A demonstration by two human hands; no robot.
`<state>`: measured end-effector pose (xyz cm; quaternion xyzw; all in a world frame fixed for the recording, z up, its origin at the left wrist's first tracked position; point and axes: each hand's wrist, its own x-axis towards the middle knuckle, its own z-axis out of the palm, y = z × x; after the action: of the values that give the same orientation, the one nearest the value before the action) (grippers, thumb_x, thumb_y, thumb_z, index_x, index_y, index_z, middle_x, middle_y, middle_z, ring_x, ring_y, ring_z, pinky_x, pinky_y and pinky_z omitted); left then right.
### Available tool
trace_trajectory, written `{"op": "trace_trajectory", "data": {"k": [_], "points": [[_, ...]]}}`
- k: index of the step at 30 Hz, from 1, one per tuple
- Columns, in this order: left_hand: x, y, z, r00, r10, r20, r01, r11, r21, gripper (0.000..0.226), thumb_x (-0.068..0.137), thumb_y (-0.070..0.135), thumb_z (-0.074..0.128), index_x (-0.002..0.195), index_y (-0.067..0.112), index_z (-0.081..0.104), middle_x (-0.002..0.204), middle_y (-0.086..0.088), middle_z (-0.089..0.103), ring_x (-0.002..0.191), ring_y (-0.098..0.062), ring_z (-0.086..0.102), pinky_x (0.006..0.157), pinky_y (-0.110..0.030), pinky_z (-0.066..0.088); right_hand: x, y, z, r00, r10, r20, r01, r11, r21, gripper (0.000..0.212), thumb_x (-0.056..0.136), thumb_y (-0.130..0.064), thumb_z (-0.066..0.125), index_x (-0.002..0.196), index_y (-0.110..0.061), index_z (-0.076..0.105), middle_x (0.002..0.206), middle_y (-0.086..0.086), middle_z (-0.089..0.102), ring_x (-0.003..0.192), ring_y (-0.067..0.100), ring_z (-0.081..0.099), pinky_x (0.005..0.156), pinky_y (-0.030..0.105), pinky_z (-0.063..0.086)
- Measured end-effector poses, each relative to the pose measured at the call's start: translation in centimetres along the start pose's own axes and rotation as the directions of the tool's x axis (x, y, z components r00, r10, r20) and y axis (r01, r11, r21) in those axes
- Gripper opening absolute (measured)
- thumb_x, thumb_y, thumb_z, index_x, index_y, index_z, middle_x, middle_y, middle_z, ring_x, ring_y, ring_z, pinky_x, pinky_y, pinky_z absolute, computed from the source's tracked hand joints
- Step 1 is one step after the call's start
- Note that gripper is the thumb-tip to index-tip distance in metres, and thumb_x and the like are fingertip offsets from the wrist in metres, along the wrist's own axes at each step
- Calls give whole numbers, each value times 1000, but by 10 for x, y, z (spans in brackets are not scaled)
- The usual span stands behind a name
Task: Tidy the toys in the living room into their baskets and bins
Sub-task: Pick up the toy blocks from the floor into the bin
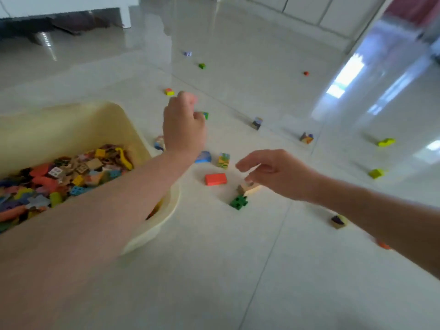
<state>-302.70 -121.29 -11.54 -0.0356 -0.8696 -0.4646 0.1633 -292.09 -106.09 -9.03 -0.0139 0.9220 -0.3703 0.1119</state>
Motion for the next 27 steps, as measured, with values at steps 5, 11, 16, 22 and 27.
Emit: {"op": "trace_trajectory", "data": {"k": [5,11,16,22,27], "points": [[-71,79,99,850,135,509,-143,989,-24,24,89,6,48,110,4,58,114,-13,62,109,-28,56,90,-31,41,-112,117,-94,937,287,-198,-293,956,1,33,85,6,56,83,-26,60,85,-7,62,80,12,61,64,12,42],[-168,156,211,563,202,802,-307,951,-24,26,91,9,47,114,10,59,116,-8,63,110,-25,57,94,-31,43,-242,265,-146,723,540,-431,-448,841,303,34,84,12,54,82,-21,62,82,-1,63,63,9,63,63,15,47],[-234,180,301,540,151,828,-398,912,93,35,91,11,47,125,12,52,128,-11,51,119,-28,47,96,-34,37,-316,356,-152,519,744,-421,-496,664,560,22,88,9,50,96,-8,61,84,5,61,66,14,58,51,7,43],[-265,148,344,556,24,831,-601,702,382,43,90,21,54,132,14,45,137,-17,32,124,-35,34,98,-42,37,-355,418,-132,451,821,-351,-522,562,642,22,87,7,51,97,-10,62,82,0,60,67,15,56,56,9,43],[-271,150,367,647,53,761,-464,819,338,21,87,5,53,106,1,60,115,-24,48,105,-40,47,87,-43,40,-361,436,-119,462,815,-350,-488,563,667,21,88,5,50,92,-12,62,78,0,61,61,10,58,60,15,46]]}}
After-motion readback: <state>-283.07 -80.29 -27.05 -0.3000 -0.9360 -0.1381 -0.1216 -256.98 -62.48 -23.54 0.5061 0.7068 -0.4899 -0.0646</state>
